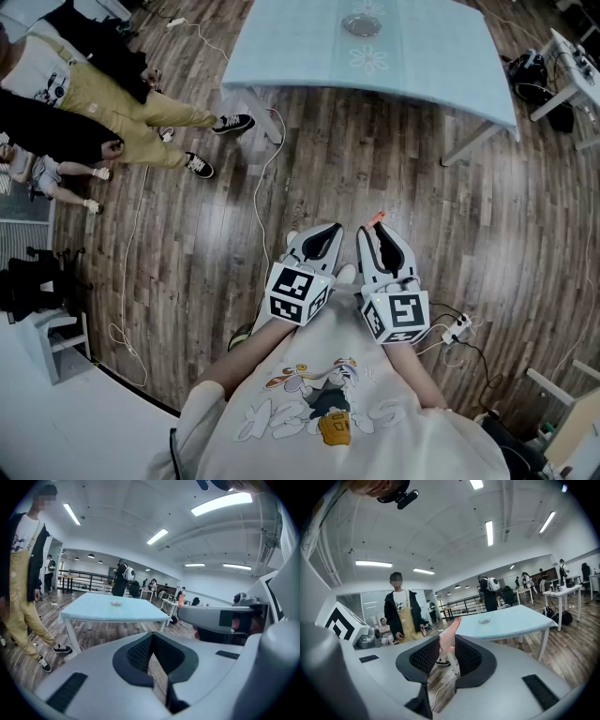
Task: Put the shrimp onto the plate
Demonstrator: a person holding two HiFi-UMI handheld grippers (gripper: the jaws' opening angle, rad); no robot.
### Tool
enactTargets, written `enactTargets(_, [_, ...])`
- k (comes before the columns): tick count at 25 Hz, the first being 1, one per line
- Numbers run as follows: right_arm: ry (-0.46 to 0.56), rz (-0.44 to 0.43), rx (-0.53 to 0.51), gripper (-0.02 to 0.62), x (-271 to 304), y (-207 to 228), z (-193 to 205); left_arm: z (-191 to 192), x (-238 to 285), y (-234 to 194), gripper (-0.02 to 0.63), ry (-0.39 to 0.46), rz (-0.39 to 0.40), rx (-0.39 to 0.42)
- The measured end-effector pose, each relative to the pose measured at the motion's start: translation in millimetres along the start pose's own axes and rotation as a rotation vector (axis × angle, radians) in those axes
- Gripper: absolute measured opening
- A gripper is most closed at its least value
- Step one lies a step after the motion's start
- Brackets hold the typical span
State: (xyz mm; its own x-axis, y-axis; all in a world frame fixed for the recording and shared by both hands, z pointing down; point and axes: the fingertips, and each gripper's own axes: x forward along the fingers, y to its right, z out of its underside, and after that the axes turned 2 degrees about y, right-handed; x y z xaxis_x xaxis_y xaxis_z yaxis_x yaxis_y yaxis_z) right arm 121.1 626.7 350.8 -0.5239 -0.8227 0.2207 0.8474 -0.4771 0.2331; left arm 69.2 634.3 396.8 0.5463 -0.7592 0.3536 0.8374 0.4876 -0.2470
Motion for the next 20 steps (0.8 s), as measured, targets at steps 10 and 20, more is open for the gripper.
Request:
enactTargets(10, [-0.026,0.033,0.011,0.121,17.1,-0.5,13.3,6.8,5.7,-16.6,0.008,-0.022,0.024,0.007])
enactTargets(20, [0.002,0.056,0.035,0.121,84.9,-18.6,-7.3,-17.2,13.8,-92.8,0.008,-0.015,0.028,-0.010])
